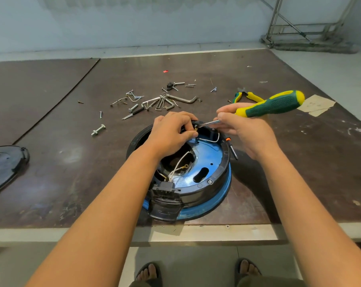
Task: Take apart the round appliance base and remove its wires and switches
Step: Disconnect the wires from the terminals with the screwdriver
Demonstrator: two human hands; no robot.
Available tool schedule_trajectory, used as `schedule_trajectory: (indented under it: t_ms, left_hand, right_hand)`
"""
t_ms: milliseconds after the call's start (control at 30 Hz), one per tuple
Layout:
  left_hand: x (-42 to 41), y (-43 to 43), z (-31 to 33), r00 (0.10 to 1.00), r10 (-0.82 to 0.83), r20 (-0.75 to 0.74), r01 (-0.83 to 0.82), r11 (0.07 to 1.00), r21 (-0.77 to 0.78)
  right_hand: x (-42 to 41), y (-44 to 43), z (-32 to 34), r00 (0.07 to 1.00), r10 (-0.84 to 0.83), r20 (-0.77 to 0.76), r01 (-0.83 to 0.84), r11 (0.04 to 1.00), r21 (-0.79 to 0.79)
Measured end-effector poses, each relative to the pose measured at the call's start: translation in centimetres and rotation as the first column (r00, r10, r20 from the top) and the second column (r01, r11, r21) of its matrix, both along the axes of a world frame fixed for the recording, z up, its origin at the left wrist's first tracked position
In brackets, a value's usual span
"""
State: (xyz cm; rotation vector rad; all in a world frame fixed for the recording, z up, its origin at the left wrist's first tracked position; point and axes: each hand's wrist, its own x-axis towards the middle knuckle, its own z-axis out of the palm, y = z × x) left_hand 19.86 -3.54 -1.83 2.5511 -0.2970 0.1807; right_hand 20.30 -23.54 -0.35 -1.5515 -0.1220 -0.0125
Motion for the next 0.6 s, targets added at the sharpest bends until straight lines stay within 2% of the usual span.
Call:
schedule_trajectory:
  t_ms: [67, 200, 300, 400, 600]
  left_hand:
    - [0.1, 0.1, 0.1, 1.000, -0.001, -0.011, 0.001, 1.000, -0.007]
    - [0.0, 0.0, 0.1, 1.000, 0.008, 0.002, -0.008, 1.000, -0.005]
    - [-0.1, -0.1, 0.1, 1.000, 0.010, 0.014, -0.010, 1.000, 0.008]
    - [-0.2, -0.2, 0.1, 1.000, 0.015, 0.024, -0.015, 1.000, 0.027]
    - [-0.3, -0.3, 0.1, 0.999, 0.021, 0.026, -0.022, 0.999, 0.041]
  right_hand:
    - [0.2, -0.4, -0.4, 0.999, 0.012, 0.049, -0.009, 0.998, -0.057]
    - [0.3, -1.7, -0.6, 0.968, 0.131, 0.212, -0.059, 0.948, -0.313]
    - [0.1, -1.9, -0.7, 0.933, 0.162, 0.321, -0.028, 0.923, -0.385]
    - [0.3, -1.5, -0.5, 0.934, 0.142, 0.328, -0.006, 0.924, -0.382]
    - [0.5, -1.2, -0.3, 0.983, 0.081, 0.165, -0.046, 0.978, -0.206]
